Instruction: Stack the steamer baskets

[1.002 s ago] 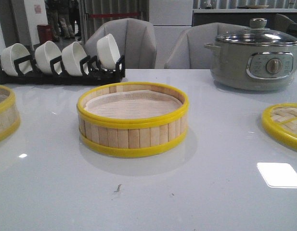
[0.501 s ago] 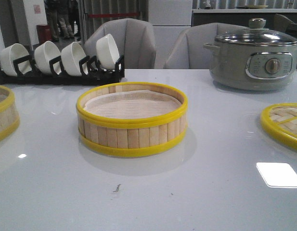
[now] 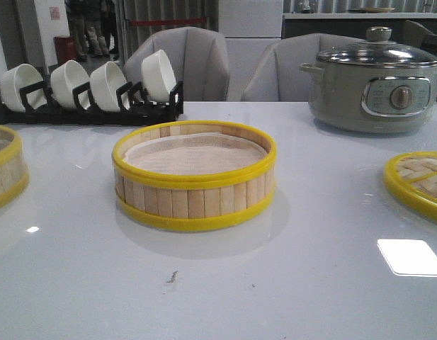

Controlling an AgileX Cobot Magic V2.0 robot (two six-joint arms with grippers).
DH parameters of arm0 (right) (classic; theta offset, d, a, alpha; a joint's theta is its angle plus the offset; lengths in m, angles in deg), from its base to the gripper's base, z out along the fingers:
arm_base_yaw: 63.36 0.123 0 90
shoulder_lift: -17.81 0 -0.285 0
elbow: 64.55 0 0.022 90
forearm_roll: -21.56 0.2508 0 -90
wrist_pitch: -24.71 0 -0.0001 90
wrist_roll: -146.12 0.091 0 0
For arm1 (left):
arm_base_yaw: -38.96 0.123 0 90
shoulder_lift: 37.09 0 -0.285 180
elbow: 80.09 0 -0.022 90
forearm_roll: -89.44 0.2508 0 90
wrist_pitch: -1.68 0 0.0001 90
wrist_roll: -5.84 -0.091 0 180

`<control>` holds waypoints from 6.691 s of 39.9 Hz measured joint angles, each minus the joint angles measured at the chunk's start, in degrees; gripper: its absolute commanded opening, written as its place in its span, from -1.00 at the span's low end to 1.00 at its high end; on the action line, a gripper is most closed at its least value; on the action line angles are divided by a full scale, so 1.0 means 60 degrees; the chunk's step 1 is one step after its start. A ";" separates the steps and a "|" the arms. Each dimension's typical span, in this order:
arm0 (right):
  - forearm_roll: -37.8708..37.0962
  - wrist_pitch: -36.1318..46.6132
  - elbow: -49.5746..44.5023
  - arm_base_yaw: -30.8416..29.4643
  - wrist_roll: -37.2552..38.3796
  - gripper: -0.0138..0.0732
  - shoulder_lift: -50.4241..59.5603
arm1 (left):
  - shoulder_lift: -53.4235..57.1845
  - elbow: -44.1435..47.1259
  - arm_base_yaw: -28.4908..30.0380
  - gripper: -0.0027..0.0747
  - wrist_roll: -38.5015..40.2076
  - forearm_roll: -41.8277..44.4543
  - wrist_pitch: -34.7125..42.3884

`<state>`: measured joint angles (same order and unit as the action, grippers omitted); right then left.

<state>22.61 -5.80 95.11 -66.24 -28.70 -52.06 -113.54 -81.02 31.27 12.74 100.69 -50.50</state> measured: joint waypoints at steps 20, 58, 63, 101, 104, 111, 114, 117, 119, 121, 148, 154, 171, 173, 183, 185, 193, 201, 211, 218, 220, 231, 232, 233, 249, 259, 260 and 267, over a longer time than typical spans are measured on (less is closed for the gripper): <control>0.0018 0.0876 0.0023 0.0000 0.0000 -0.57 -0.0020 | 0.0000 0.0000 0.0000 -0.71 0.0000 -0.0255 -0.0538; 0.0112 -0.0084 0.0023 0.0000 0.0000 0.58 -0.0076 | -0.1281 0.0000 0.0000 0.32 0.0000 -0.1580 -0.0374; 0.0135 -0.0119 0.0023 0.0000 0.0017 0.58 -0.0076 | -0.2171 0.0000 0.0000 0.32 -0.0140 -0.1665 -0.0010; 0.0166 0.0176 0.0023 0.0000 0.0017 0.58 -0.0076 | -0.7224 0.0000 -0.0297 0.03 -0.0439 -0.1090 0.2874; 0.0166 0.0197 0.0023 0.0000 0.0017 0.58 -0.0076 | -0.7224 0.0000 -0.0297 -0.21 -0.0439 -0.1070 0.2900; 0.0166 0.0197 0.0023 0.0000 0.0017 0.58 -0.0076 | -0.7224 0.0000 -0.0281 -0.66 -0.0439 -0.1029 0.2960; 0.0166 0.0197 0.0023 0.0000 0.0017 0.58 -0.0076 | -0.7224 -0.0018 -0.0281 -0.71 -0.0394 -0.1091 0.2960; 0.0166 0.0204 0.0023 0.0000 0.0017 0.58 -0.0076 | -0.7224 -0.0205 -0.0317 -0.71 -0.0394 -0.1111 0.2690; 0.0166 0.0204 0.0023 0.0000 0.0017 0.58 -0.0076 | -0.7224 -0.0453 -0.0369 -0.71 -0.0412 -0.1111 0.2463; 0.0166 0.0204 0.0023 0.0000 0.0017 0.58 -0.0076 | -0.7224 -0.0750 -0.0440 -0.71 -0.0412 -0.1111 0.2187; 0.0166 0.0202 0.0023 0.0000 0.0017 0.58 -0.0076 | -0.7314 -0.4975 -0.5053 -0.71 -0.0627 -0.1264 -0.0193; 0.0166 0.0143 0.0023 0.0000 0.0017 0.58 -0.0076 | -0.7592 -0.4975 -0.5884 -0.71 -0.0642 -0.1287 -0.0296; 0.0166 0.0085 0.0023 0.0000 0.0017 0.58 -0.0076 | -0.8312 -0.4984 -0.6444 -0.71 -0.0685 -0.1220 -0.0293; 0.0166 0.0085 0.0023 0.0000 0.0017 0.58 -0.0076 | -0.8327 -0.4984 -0.6444 -0.71 -0.0701 -0.1171 -0.0293; 0.0166 0.0085 0.0023 0.0000 0.0017 0.58 -0.0076 | -0.8371 -0.4998 -0.6444 -0.71 -0.0701 -0.1082 -0.0293; 0.0166 0.0085 0.0023 0.0000 0.0017 0.58 -0.0076 | -0.8394 -0.4998 -0.6444 -0.71 -0.0701 -0.1082 -0.0293; 0.0166 0.0085 0.0023 0.0000 0.0017 0.58 -0.0076 | -0.8495 -0.4998 -0.6444 -0.71 -0.0701 -0.1043 -0.0327; 0.0166 0.0085 0.0023 0.0000 0.0017 0.58 -0.0076 | -0.8495 -0.4998 -0.6444 -0.71 -0.0701 -0.1042 -0.0360; 0.0166 0.0085 0.0023 0.0000 0.0017 0.58 -0.0076 | -0.8495 -0.4998 -0.6444 -0.71 -0.0701 -0.1042 -0.0382; 0.0166 0.0085 0.0023 0.0000 0.0017 0.58 -0.0076 | -0.8495 -0.4998 -0.6444 -0.71 -0.0701 -0.1042 -0.0382; 0.0166 0.0085 0.0023 0.0000 0.0017 0.58 -0.0076 | -0.8495 -0.4998 -0.6444 -0.71 -0.0701 -0.1042 -0.0382; 0.0166 0.0085 0.0023 0.0000 0.0017 0.58 -0.0076 | -0.8495 -0.4998 -0.6444 -0.28 -0.0741 -0.0976 -0.0382; 0.0166 0.0085 0.0023 0.0000 0.0017 0.58 -0.0076 | -0.8495 -0.4998 -0.6444 -0.24 -0.0740 -0.0960 -0.0382; 0.0166 0.0085 0.0023 0.0000 0.0017 0.58 -0.0076 | -0.8495 -0.4998 -0.6444 -0.18 -0.0740 -0.0932 -0.0382; 0.0166 0.0012 0.0023 0.0000 0.0017 0.58 -0.0076 | -0.8495 -0.5268 -0.6444 -0.05 -0.0760 -0.0817 -0.0351; 0.0166 -0.0002 0.0023 0.0000 0.0017 0.58 -0.0076 | -0.8495 -0.6892 -0.6444 -0.07 -0.0742 -0.0685 -0.0589; 0.0166 -0.0002 0.0023 0.0000 0.0017 0.58 -0.0076 | -0.8495 -0.7054 -0.6444 -0.09 -0.0723 -0.0696 -0.0649; 0.0166 -0.0002 0.0023 0.0000 0.0017 0.58 -0.0076 | -0.8405 -0.8002 -0.6335 -0.67 -0.0685 -0.0698 -0.1105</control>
<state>23.60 -5.82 95.25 -66.24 -28.60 -52.51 -163.98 -129.04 -6.74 8.63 96.50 -57.12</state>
